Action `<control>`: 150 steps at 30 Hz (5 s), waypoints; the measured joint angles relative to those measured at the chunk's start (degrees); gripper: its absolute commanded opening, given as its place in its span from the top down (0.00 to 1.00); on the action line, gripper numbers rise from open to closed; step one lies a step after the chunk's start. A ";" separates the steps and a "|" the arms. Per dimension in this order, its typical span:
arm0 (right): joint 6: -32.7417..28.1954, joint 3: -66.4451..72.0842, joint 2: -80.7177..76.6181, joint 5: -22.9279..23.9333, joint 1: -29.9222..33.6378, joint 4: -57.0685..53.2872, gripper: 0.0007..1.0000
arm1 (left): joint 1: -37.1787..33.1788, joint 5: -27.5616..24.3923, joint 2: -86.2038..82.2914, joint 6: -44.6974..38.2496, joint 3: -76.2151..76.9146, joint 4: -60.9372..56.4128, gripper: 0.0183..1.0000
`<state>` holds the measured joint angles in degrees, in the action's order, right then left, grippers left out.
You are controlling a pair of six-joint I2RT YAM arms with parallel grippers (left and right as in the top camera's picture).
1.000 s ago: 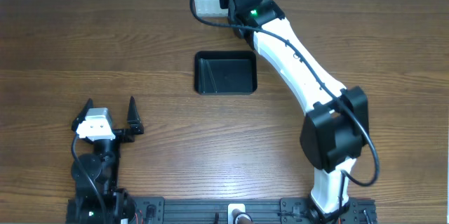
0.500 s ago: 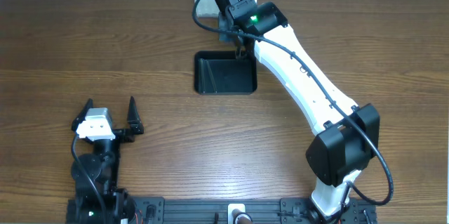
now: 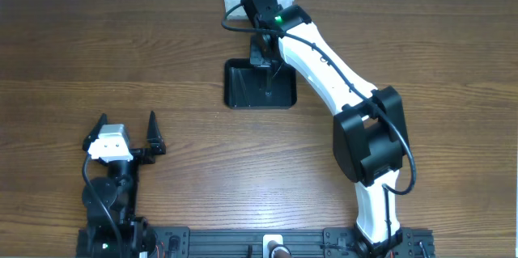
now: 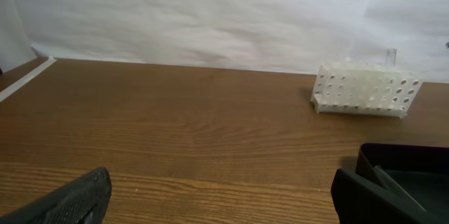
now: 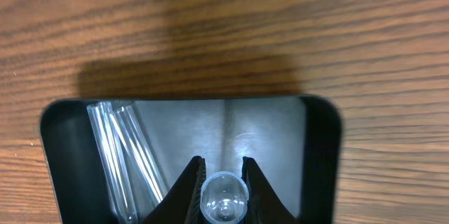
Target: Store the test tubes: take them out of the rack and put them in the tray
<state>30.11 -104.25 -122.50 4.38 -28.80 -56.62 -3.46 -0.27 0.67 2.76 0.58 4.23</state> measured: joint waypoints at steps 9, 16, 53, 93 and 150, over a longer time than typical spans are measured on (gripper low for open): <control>0.13 0.00 -1.66 -4.50 0.00 -1.20 0.88 | 0.00 0.02 0.00 -0.02 0.00 0.00 0.00; 0.13 0.00 -2.75 -4.96 0.24 -1.92 0.88 | 0.00 0.02 0.00 -0.02 0.00 0.00 0.00; -2.47 -16.15 0.81 1.01 0.72 -2.89 0.17 | 0.00 0.00 0.00 -0.02 0.00 0.00 0.00; -27.65 -17.03 -16.24 14.27 5.14 34.38 0.18 | 0.00 0.00 0.02 -0.02 0.00 0.00 0.00; -24.50 -17.03 -17.40 13.64 5.14 34.60 0.89 | 0.00 0.00 0.00 -0.02 0.00 0.00 0.00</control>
<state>5.61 -121.27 -139.90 18.02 -23.66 -22.02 -3.46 -0.27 0.67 2.74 0.58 4.23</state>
